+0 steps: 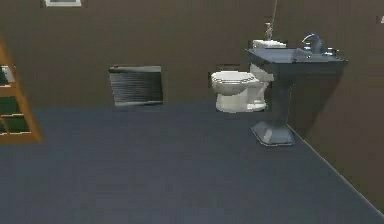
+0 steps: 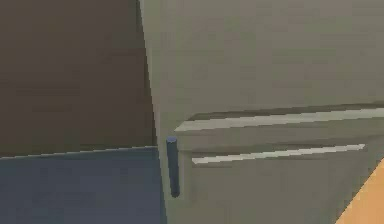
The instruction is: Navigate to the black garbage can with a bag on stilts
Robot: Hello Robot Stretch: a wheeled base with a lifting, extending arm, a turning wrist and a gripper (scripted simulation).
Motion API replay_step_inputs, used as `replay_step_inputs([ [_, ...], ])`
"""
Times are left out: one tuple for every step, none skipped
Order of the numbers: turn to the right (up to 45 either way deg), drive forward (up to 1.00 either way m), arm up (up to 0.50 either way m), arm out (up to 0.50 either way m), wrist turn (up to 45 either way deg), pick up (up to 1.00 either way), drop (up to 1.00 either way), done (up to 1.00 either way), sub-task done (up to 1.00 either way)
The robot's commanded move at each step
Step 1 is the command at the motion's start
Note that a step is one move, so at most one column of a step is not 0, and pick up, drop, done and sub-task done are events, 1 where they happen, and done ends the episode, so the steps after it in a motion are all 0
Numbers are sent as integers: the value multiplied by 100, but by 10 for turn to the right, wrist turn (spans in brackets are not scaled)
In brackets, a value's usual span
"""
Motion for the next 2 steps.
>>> replay_step_inputs([
  [-150,0,0,0,0,0,0,0,0],
  [0,15,0,0,0,0,0,0,0],
])
